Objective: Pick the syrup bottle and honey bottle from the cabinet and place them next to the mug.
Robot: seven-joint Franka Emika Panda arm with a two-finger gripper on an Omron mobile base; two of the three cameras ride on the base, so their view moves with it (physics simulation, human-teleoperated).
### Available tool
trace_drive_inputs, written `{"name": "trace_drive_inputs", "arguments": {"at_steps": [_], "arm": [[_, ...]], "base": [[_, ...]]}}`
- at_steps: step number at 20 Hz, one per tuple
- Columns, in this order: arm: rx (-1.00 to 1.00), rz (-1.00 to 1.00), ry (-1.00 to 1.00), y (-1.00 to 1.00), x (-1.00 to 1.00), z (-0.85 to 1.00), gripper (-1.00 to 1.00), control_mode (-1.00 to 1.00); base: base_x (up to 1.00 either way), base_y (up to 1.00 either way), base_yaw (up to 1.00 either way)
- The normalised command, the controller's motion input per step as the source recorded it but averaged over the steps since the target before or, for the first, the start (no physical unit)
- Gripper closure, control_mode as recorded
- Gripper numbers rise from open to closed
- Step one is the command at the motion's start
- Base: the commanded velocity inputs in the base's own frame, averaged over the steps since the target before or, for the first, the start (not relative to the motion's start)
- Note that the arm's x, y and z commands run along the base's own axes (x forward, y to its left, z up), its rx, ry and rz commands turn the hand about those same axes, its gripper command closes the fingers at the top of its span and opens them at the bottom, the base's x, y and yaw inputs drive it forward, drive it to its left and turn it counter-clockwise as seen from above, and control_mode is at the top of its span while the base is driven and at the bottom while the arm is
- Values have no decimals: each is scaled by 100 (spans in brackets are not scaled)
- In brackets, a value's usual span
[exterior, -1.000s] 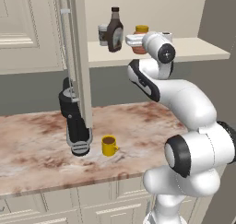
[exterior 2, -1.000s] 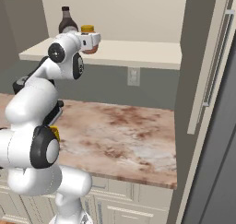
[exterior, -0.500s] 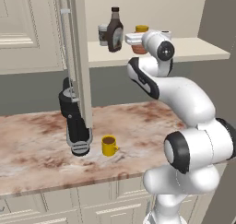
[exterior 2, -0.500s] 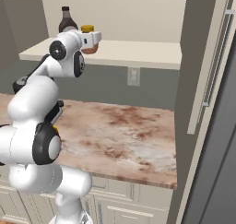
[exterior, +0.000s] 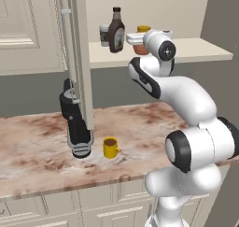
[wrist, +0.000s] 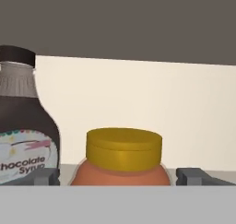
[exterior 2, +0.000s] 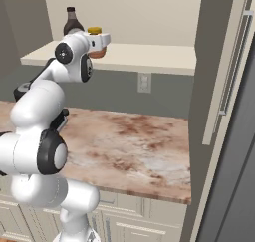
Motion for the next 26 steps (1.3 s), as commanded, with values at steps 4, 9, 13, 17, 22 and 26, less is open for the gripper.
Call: {"name": "trace_drive_inputs", "arguments": {"at_steps": [4,9,13,17,22,26], "arm": [[0,0,0,0,25,0,-100,-100],[0,0,0,0,6,0,-100,-100],[0,0,0,0,0,0,-100,-100],[0,0,0,0,-2,0,-100,-100],[0,1,0,0,-1,20,-100,-100],[0,2,0,0,0,7,-100,-100]], "base": [[0,0,0],[0,0,0],[0,0,0],[0,0,0],[0,0,0],[0,0,0]]}}
